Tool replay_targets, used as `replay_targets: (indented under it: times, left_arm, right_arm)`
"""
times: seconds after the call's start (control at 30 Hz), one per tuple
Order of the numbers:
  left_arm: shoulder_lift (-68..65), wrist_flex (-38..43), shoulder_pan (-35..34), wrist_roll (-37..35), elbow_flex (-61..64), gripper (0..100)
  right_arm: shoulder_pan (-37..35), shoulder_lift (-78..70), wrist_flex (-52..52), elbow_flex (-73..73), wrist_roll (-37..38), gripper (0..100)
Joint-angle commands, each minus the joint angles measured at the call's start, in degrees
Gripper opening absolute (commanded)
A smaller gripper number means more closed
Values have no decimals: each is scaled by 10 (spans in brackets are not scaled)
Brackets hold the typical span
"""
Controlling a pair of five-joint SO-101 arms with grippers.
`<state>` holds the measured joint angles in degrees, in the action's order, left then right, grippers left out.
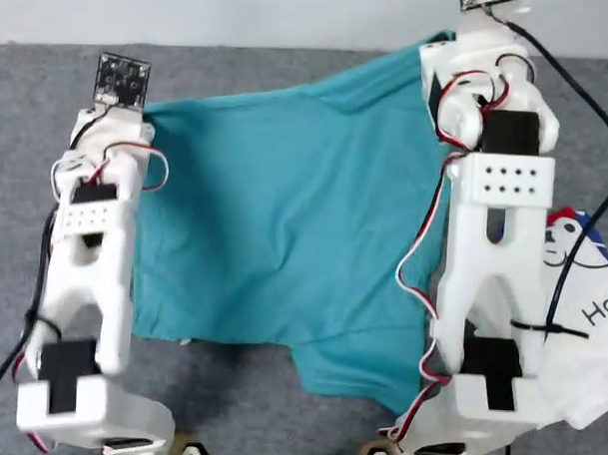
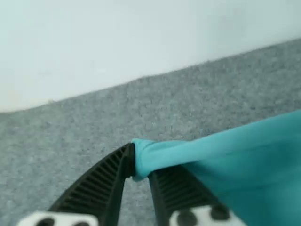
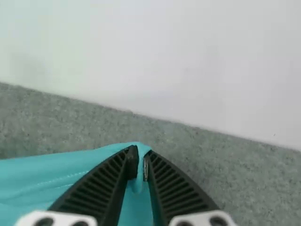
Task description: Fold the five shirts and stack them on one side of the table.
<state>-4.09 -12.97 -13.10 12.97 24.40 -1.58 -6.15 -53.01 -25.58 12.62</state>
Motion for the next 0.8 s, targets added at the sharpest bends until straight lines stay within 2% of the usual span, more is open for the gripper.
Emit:
replay_targets:
  times: [0.0, 0.27, 0.47, 0.77]
  left_arm:
    - [-51, 10, 7, 4, -63, 12]
    - [-230, -2, 26, 5, -254, 12]
    - [-330, -132, 22, 6, -390, 12]
    - [-334, -402, -7, 6, -531, 12]
  right_arm:
    - [25, -20, 17, -26, 5, 9]
    - [40, -70, 24, -74, 9, 9]
    - [37, -114, -11, -75, 27, 9]
    - [36, -116, -205, -78, 29, 9]
